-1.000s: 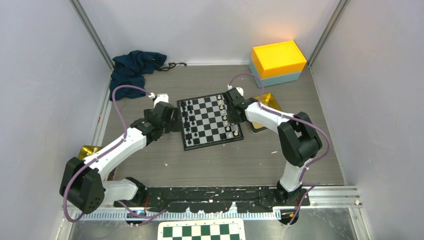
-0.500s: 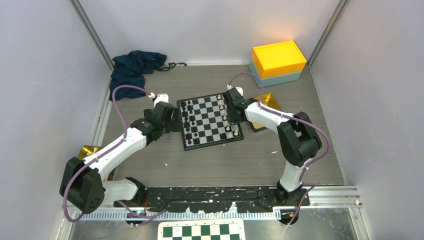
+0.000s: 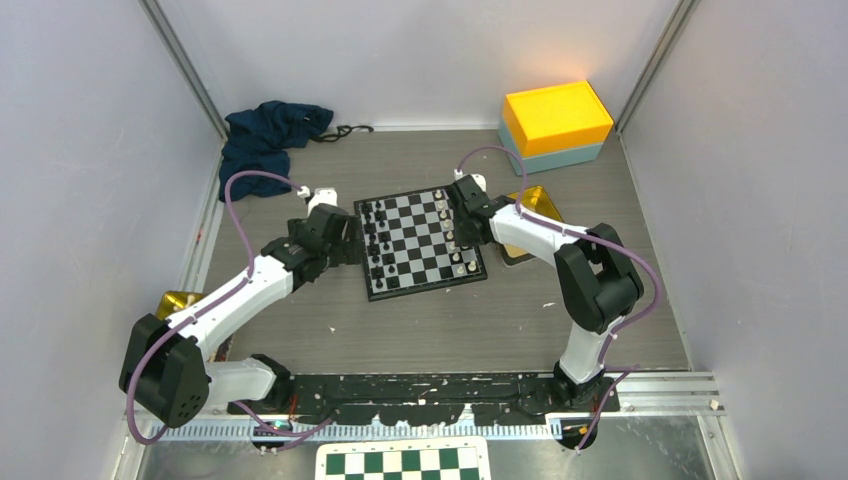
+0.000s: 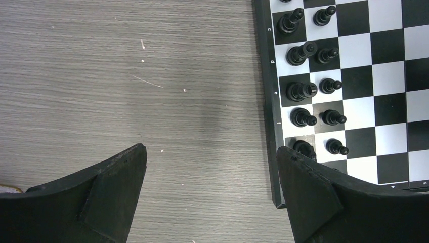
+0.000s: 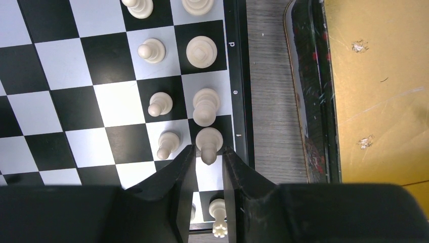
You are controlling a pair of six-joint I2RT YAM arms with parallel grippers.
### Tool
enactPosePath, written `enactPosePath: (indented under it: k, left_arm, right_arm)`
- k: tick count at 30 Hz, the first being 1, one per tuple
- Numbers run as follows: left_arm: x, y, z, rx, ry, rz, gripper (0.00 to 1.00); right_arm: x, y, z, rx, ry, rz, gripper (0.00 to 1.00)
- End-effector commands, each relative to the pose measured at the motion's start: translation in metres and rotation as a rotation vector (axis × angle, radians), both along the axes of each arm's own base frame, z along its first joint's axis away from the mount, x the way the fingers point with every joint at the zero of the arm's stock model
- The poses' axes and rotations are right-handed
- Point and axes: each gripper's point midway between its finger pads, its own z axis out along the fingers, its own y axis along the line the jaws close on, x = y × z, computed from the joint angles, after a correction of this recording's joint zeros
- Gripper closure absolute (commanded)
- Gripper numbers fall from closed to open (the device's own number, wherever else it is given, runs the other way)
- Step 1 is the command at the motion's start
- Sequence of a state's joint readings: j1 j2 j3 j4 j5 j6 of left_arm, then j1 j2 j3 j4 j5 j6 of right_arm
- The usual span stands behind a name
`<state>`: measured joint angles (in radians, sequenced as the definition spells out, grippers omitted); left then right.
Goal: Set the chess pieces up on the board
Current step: Place the chess piece on the chessboard, then pick up the chess piece from the storage box.
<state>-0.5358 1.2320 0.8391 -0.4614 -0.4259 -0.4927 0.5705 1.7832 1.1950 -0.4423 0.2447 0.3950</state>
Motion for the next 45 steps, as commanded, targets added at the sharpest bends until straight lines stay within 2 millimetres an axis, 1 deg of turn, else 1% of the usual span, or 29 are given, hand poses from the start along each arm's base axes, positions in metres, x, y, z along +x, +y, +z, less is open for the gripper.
enactPosePath:
  k: [1,5,10,21,23,25,27,29,31,32,37,41,45]
  left_arm:
    - [0.005,-0.003,0.011,-0.024,-0.047,0.005,0.00]
    - [0.005,-0.002,0.011,-0.024,-0.047,0.005,0.00]
    - [0.004,-0.002,0.012,-0.023,-0.049,0.007,0.00]
    - [0.005,-0.004,0.012,-0.034,-0.049,0.002,0.00]
    - [0.005,-0.004,0.012,-0.033,-0.050,0.004,0.00]
    - [0.005,-0.004,0.012,-0.032,-0.050,0.004,0.00]
    - [0.004,-0.003,0.012,-0.031,-0.051,0.005,0.00]
    - [0.005,-0.003,0.012,-0.033,-0.052,0.006,0.00]
    - [0.005,-0.004,0.013,-0.034,-0.054,0.005,0.00]
    - [0.005,-0.004,0.013,-0.034,-0.054,0.005,0.00]
    - [0.005,-0.003,0.014,-0.035,-0.057,0.006,0.00]
    - [0.005,-0.004,0.015,-0.036,-0.057,0.005,0.00]
    - [0.005,-0.004,0.014,-0.035,-0.054,0.003,0.00]
  right_arm:
    - [0.009,0.006,0.015,0.014,-0.047,0.006,0.67]
    - [0.009,0.004,0.020,0.007,-0.057,0.009,0.66]
    - [0.008,0.002,0.036,0.010,-0.071,0.010,0.66]
    - [-0.003,-0.002,0.089,0.047,-0.130,0.011,0.64]
    - [-0.005,-0.007,0.101,0.047,-0.159,-0.006,0.64]
    - [-0.005,-0.018,0.115,0.031,-0.204,-0.042,0.64]
    - [-0.004,-0.033,0.125,-0.014,-0.244,-0.085,0.63]
    - [-0.003,-0.050,0.128,-0.060,-0.260,-0.130,0.62]
    - [-0.001,-0.069,0.125,-0.088,-0.248,-0.179,0.62]
    - [0.000,-0.081,0.122,-0.099,-0.240,-0.213,0.62]
    - [0.003,-0.126,0.103,-0.109,-0.196,-0.339,0.61]
    - [0.008,-0.152,0.087,-0.110,-0.160,-0.408,0.56]
    - [0.015,-0.167,0.070,-0.094,-0.128,-0.450,0.55]
